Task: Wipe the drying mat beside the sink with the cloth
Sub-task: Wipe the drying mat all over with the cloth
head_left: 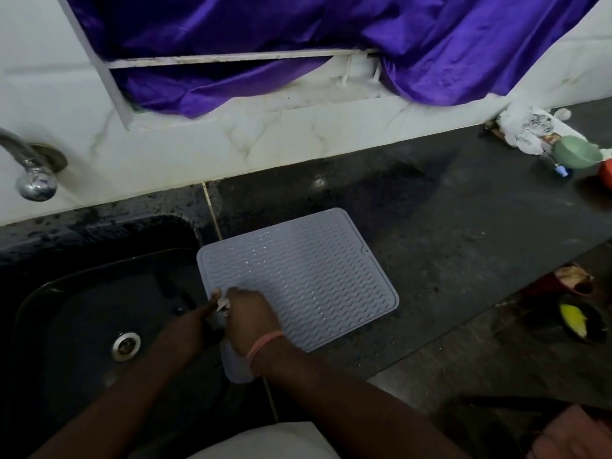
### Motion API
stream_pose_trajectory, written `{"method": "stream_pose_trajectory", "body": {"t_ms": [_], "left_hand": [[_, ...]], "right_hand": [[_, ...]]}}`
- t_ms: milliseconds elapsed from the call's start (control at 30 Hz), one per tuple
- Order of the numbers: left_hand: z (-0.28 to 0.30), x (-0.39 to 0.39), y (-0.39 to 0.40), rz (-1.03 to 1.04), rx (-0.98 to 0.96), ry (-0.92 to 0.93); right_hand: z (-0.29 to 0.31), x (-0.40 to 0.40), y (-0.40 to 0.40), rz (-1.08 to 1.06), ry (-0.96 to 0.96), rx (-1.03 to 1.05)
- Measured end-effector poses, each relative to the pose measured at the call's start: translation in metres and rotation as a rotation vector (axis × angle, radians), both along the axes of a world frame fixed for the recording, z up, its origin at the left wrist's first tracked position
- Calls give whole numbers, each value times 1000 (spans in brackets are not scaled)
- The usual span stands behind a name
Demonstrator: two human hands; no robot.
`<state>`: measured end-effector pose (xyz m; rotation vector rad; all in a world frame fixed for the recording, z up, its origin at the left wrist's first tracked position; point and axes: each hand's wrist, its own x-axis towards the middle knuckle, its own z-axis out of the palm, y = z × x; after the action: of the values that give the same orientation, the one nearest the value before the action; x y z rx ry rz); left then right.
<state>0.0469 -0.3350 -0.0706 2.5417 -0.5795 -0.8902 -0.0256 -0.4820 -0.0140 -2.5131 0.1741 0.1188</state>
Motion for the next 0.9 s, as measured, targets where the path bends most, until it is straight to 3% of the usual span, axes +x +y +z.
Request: {"method": "stream_pose_trajectory", "body": {"t_ms": [67, 133, 233, 333, 433, 600, 667, 767, 900], "left_hand": [[-1, 0, 1, -18, 18, 13], [-2, 1, 1, -45, 23, 33], [-1, -1, -1, -59, 13, 81], [3, -4, -5, -45, 21, 174], [3, 0, -6, -53, 3, 243], [-6, -1, -5, -110, 84, 154], [-8, 0, -5, -122, 107, 115], [-14, 1, 1, -142, 108, 73], [-12, 1, 5, -106, 34, 126]], "right_hand": [[7, -1, -40, -166, -77, 44], [10, -2, -106, -371, -107, -69], [8, -10, -211, -632, 37, -281], [-3, -20, -246, -700, 163, -311], [-18, -16, -203, -638, 132, -311], [-28, -32, -90, -523, -34, -227], [-32, -34, -39, -404, 55, -137], [-42, -34, 27, -163, 192, -225], [-30, -33, 20, -307, 114, -284]]}}
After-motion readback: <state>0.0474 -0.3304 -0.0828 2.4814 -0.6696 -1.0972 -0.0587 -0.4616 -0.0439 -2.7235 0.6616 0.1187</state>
